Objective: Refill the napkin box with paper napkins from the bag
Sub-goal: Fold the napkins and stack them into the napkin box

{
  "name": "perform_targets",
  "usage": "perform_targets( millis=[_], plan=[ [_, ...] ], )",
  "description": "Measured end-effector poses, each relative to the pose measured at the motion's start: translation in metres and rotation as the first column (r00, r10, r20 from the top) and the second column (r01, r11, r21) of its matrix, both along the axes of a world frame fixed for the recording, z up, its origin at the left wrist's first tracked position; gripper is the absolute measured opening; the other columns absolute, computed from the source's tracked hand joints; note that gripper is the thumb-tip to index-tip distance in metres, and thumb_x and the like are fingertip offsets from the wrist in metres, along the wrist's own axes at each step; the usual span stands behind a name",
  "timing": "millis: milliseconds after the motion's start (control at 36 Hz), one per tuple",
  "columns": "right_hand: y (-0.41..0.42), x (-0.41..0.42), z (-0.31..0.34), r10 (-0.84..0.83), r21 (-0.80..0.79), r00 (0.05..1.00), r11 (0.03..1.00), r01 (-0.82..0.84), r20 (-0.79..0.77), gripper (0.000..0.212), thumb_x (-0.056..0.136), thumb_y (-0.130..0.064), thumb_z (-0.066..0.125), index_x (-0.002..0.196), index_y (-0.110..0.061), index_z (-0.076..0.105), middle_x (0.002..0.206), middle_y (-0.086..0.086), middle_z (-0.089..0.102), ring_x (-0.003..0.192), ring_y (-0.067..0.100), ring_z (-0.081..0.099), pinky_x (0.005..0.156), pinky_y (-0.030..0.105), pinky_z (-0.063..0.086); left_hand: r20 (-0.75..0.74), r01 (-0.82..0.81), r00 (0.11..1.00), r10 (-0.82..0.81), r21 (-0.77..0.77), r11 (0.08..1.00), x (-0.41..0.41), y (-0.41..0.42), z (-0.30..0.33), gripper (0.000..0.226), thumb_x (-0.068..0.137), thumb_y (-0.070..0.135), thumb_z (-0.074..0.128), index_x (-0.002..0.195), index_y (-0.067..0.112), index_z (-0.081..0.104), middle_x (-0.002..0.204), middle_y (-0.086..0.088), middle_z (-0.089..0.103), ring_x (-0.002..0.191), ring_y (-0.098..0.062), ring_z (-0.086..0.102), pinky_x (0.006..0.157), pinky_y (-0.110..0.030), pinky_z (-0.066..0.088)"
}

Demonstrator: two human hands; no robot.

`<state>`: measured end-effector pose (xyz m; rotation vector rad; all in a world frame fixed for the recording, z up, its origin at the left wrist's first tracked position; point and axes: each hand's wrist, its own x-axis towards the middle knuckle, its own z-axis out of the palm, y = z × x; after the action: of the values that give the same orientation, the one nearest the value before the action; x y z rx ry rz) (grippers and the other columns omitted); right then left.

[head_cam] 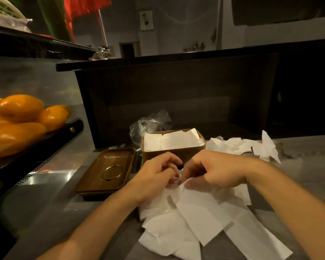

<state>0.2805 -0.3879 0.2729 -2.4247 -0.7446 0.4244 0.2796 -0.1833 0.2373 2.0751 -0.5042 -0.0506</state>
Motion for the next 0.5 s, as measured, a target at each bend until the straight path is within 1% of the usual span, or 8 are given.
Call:
perform_targets(
  millis=[56,83,167,222,278,361,417,500],
  plan=[
    [0.002,0.003,-0.005,-0.030,0.019,0.999,0.999,0.029,0.027,0.011,0.096,-0.035,0.068,0.101,-0.043,0.073,0.094,-0.024,0.067,0.089,0.001,0.066,0.082,0.019,0.057,-0.034,0.092,0.995,-0.090,0.061,0.994,-0.002,0.008,0.004,0.031,0.091,0.015,0.063,0.113,0.037,0.060,0.104,0.012,0.067,0.098,-0.006,0.065,0.088,-0.031,0.058],
    [0.003,0.004,-0.006,-0.042,0.024,0.998,0.999,0.041,0.041,0.010,0.095,-0.035,0.068,0.102,-0.041,0.073,0.095,-0.021,0.067,0.088,0.004,0.065,0.080,0.020,0.057,-0.032,0.115,0.993,-0.112,0.111,0.987,-0.005,0.011,0.007,0.035,0.086,0.016,0.067,0.109,0.041,0.057,0.103,0.018,0.063,0.097,-0.004,0.063,0.087,-0.032,0.058],
    [0.002,0.004,-0.010,-0.054,0.031,0.996,0.998,0.052,0.064,0.011,0.096,-0.033,0.068,0.105,-0.037,0.072,0.096,-0.012,0.069,0.088,0.012,0.068,0.080,0.029,0.061,0.073,0.131,0.984,-0.161,0.310,0.942,-0.017,0.015,0.019,0.040,0.077,0.018,0.074,0.098,0.042,0.051,0.100,0.023,0.053,0.092,-0.003,0.056,0.082,-0.036,0.059],
    [0.000,0.003,-0.012,-0.070,0.045,0.996,0.997,0.067,0.062,0.015,0.097,-0.025,0.066,0.106,-0.036,0.071,0.097,-0.009,0.071,0.089,0.014,0.069,0.083,0.035,0.061,0.075,0.178,0.971,-0.228,0.410,0.895,-0.028,0.011,0.026,0.039,0.076,0.033,0.082,0.098,0.041,0.051,0.104,0.025,0.048,0.096,-0.001,0.052,0.085,-0.035,0.057],
    [-0.002,0.000,-0.012,-0.083,0.055,0.994,0.995,0.079,0.067,0.018,0.097,-0.020,0.065,0.103,-0.036,0.070,0.097,-0.007,0.072,0.089,0.014,0.069,0.085,0.036,0.061,0.033,0.227,0.960,-0.278,0.492,0.841,-0.039,0.004,0.030,0.049,0.068,0.051,0.086,0.099,0.042,0.049,0.106,0.029,0.043,0.099,0.005,0.045,0.089,-0.030,0.052],
    [-0.001,-0.002,-0.014,-0.100,0.057,0.991,0.994,0.095,0.092,0.018,0.098,-0.020,0.064,0.109,-0.033,0.070,0.101,-0.007,0.072,0.093,0.014,0.069,0.089,0.036,0.060,0.021,0.261,0.944,-0.330,0.564,0.783,-0.048,-0.005,0.031,0.059,0.062,0.057,0.089,0.102,0.044,0.049,0.108,0.032,0.037,0.106,0.007,0.039,0.093,-0.030,0.049],
    [-0.001,-0.002,-0.015,-0.114,0.068,0.988,0.992,0.107,0.102,0.017,0.098,-0.020,0.064,0.110,-0.031,0.070,0.101,-0.006,0.072,0.093,0.014,0.069,0.088,0.034,0.060,0.038,0.256,0.938,-0.346,0.597,0.760,-0.052,-0.008,0.030,0.059,0.061,0.058,0.089,0.102,0.042,0.050,0.108,0.031,0.036,0.107,0.007,0.037,0.095,-0.029,0.047],
    [-0.002,-0.004,-0.015,-0.133,0.078,0.985,0.989,0.125,0.108,0.017,0.098,-0.019,0.064,0.106,-0.033,0.070,0.099,-0.005,0.072,0.090,0.014,0.069,0.087,0.034,0.061,0.070,0.235,0.936,-0.346,0.609,0.758,-0.055,-0.011,0.029,0.054,0.062,0.060,0.088,0.097,0.037,0.053,0.106,0.028,0.039,0.104,0.004,0.039,0.092,-0.027,0.047]
  ],
)
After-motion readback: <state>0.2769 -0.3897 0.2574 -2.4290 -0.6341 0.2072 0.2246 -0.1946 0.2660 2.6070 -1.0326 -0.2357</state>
